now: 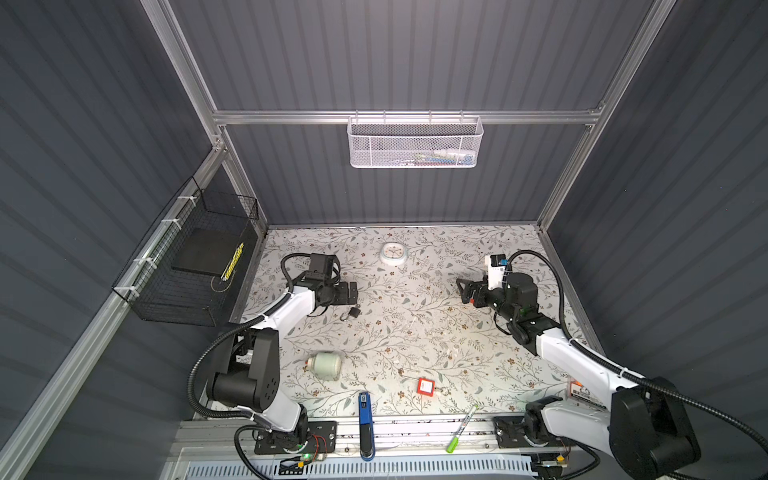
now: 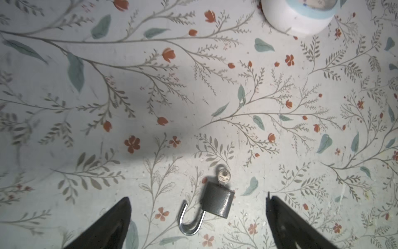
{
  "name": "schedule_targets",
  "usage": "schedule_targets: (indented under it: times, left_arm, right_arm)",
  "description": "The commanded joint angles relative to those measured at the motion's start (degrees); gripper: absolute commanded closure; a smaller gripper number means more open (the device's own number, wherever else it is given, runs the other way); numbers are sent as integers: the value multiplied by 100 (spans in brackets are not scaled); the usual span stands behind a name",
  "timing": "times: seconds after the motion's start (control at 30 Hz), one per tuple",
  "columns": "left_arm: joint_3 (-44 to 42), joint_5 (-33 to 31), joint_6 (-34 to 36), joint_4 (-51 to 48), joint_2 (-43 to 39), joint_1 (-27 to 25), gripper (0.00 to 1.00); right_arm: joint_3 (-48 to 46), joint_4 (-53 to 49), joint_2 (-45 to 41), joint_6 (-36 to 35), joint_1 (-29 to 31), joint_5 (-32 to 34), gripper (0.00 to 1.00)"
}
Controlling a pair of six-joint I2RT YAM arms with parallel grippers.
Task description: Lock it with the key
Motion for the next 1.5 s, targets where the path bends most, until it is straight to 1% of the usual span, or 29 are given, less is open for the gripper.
schedule_targets:
  times: [0.0, 0.17, 0.37, 0.5, 0.53, 0.63, 0.77, 0.87, 1.0, 1.07, 1.23, 1.33, 1.4, 1.47]
  left_arm:
    - [194, 371, -123, -273, 231, 10, 0]
    - [264, 782, -93, -170, 472, -65, 0]
    - [517, 1175, -53, -323, 889, -101, 0]
    - [546, 1313, -18, -378, 1037, -185, 0]
    - [550, 1519, -18, -383, 1072, -211, 0]
    - [611, 1825, -120, -402, 1240, -264, 1]
    - [741, 2074, -102, -484, 1471, -488, 2]
    - [819, 2163, -86, -584, 1641, -738, 2]
    - [964, 2190, -62, -761, 1863, -1075, 2]
    - [994, 2190, -112, -745, 1852, -1125, 2]
    - [1234, 1898, -216, -713, 1543, -1122, 1]
    - [1516, 1585, -274, -826, 1367, -1064, 0]
    - [1602, 1402, -427, -796, 1218, -949, 0]
    - [1563, 1401, -572, -680, 1068, -776, 0]
  right_arm:
    - [-71, -225, 50, 533, 147, -32, 1]
    - [-148, -257, 118, 788, 236, -107, 1]
    - [-127, -468, 195, 849, 285, -104, 1]
    - [-123, -567, 219, 824, 315, -127, 1]
    - [-129, -568, 241, 836, 320, -126, 1]
    - [-127, -512, 296, 856, 337, -254, 1]
    - [-45, -495, 402, 851, 401, -446, 1]
    - [71, -638, 513, 834, 474, -409, 1]
    - [214, -825, 713, 650, 698, -348, 1]
    - [221, -795, 801, 513, 848, -338, 1]
    - [56, -309, 974, -17, 1307, -340, 1]
    - [-114, 132, 1035, -323, 1577, -277, 1]
    - [-201, 419, 1091, -586, 1795, -223, 1]
    - [-234, 660, 1199, -886, 2032, -151, 1]
